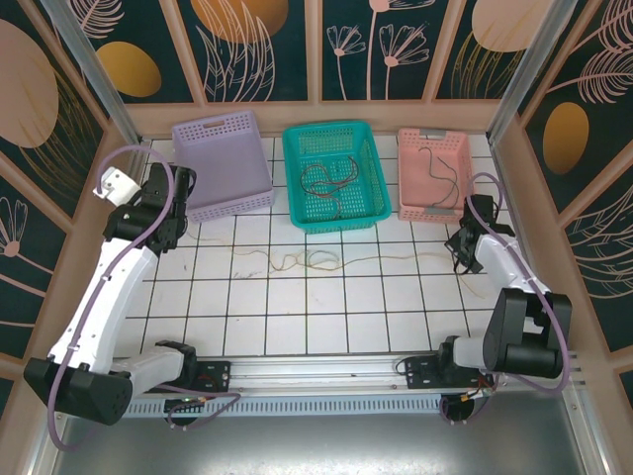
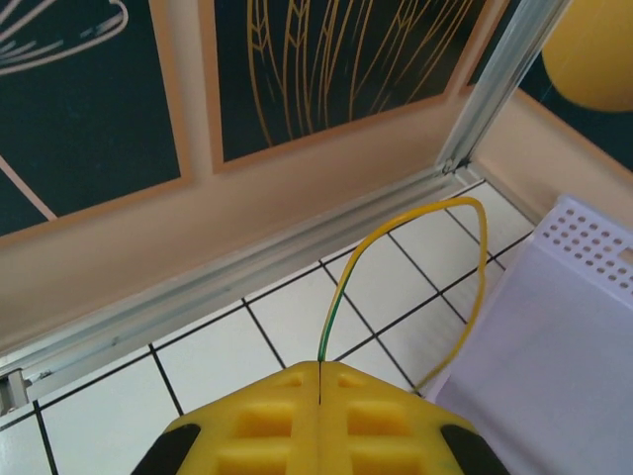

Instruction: Untangle the cables

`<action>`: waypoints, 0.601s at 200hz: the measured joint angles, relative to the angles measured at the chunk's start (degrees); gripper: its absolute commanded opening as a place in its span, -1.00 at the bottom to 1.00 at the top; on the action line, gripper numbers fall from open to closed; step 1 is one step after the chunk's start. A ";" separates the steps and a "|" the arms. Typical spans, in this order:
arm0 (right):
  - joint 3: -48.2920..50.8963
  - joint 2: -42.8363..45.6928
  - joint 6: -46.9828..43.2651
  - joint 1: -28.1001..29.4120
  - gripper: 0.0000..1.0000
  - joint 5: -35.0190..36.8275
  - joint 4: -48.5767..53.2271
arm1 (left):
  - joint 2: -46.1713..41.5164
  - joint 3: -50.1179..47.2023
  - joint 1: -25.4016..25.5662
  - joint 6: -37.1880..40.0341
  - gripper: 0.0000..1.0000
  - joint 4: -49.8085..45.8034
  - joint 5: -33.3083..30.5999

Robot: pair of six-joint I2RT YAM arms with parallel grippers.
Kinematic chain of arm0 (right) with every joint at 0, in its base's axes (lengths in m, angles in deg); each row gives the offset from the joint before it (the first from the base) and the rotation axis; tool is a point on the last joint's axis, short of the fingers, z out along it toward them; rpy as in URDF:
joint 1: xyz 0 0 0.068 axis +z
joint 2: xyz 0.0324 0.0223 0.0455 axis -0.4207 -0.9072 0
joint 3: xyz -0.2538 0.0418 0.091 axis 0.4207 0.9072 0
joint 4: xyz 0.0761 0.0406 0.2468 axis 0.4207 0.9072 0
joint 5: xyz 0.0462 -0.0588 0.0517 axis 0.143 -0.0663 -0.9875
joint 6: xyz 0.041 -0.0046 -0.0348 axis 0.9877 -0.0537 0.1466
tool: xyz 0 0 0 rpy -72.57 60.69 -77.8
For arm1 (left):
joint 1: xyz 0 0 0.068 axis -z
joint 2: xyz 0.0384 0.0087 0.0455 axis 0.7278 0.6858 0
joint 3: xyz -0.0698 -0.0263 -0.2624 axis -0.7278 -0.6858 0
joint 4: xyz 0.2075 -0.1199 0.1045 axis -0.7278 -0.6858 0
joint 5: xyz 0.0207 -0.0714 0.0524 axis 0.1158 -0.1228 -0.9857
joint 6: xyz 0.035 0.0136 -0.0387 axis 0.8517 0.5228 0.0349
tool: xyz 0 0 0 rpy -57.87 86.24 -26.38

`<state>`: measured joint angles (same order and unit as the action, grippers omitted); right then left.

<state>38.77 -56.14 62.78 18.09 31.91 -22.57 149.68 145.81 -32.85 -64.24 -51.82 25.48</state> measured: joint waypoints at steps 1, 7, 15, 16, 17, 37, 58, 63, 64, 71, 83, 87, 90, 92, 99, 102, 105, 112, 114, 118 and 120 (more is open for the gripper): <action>0.00 -0.02 0.00 -0.04 -1.00 -0.02 -0.04 | 0.00 0.07 0.00 0.04 -1.00 0.02 0.00; 0.07 -0.31 0.11 -0.42 -1.00 -0.37 -0.39 | 0.00 0.59 -0.02 0.55 -1.00 0.17 0.02; 0.13 -0.46 0.09 -0.70 -1.00 -0.68 -0.70 | 0.00 1.40 -0.04 1.44 -1.00 0.46 0.17; 0.13 -0.46 0.11 -0.74 -1.00 -0.79 -0.76 | 0.02 1.49 -0.04 1.53 -1.00 0.48 0.20; 0.15 -0.46 0.11 -0.74 -1.00 -0.83 -0.76 | 0.02 1.55 -0.04 1.57 -1.00 0.50 0.24; 0.15 -0.46 0.11 -0.76 -1.00 -1.38 -1.33 | 0.59 4.24 -0.04 3.65 -1.00 0.96 1.20; 0.61 -0.44 0.09 -0.72 -1.00 -1.46 -2.12 | 0.96 6.67 -0.04 5.95 -1.00 2.69 1.95; 0.83 -0.44 0.09 -0.72 -1.00 -1.44 -2.21 | 0.96 7.13 -0.04 6.54 -1.00 3.17 2.16; 0.85 -0.44 0.07 -0.72 -1.00 -1.44 -2.23 | 0.96 7.28 -0.04 6.78 -1.00 3.30 2.27; 0.98 -0.44 0.07 -0.72 -1.00 -1.46 -2.29 | 0.96 8.13 -0.04 7.82 -1.00 4.00 2.75; 1.09 -0.44 -0.17 -0.52 -1.00 -1.97 -2.75 | 0.79 9.44 -0.04 10.45 -1.00 6.80 4.50; 1.09 -0.44 -0.37 -0.35 -1.00 -2.27 -2.97 | 0.63 9.73 -0.04 11.45 -1.00 7.96 5.57; 1.09 -0.44 -0.52 -0.20 -1.00 -2.54 -3.17 | 0.50 9.90 -0.04 12.26 -1.00 9.18 6.38; 1.09 -0.44 -0.63 0.00 -1.00 -2.75 -3.34 | 0.35 9.97 -0.04 12.90 -1.00 9.99 7.28; 1.05 -0.44 -1.09 1.07 -1.00 -2.97 -3.87 | -0.24 10.08 -0.09 14.78 -1.00 13.22 10.40; 1.03 -0.44 -1.27 1.62 -1.00 -3.04 -4.02 | -0.46 10.08 -0.09 15.34 -1.00 14.27 11.41; 0.92 -0.44 -1.49 2.43 -1.00 -3.17 -4.15 | -0.79 10.05 -0.09 16.24 -1.00 15.78 13.11; 0.63 -0.44 -1.92 4.55 -1.00 -3.30 -4.35 | -1.64 9.81 -0.09 17.86 -1.00 19.67 17.46; 0.50 -0.44 -2.05 5.18 -1.00 -3.26 -4.35 | -1.84 9.73 -0.09 18.16 -1.00 20.55 18.45; 0.22 -0.46 -2.19 6.69 -1.00 -3.43 -4.42 | -2.43 9.42 -0.09 18.95 -1.00 23.17 21.27; 0.09 -0.46 -2.27 7.37 -1.00 -3.37 -4.46 | -2.64 9.27 -0.09 19.19 -1.00 24.11 22.29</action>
<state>38.85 -56.60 60.51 25.46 28.55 -27.03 147.04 155.08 -32.94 -45.05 -27.72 47.77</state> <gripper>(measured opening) 0.051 0.067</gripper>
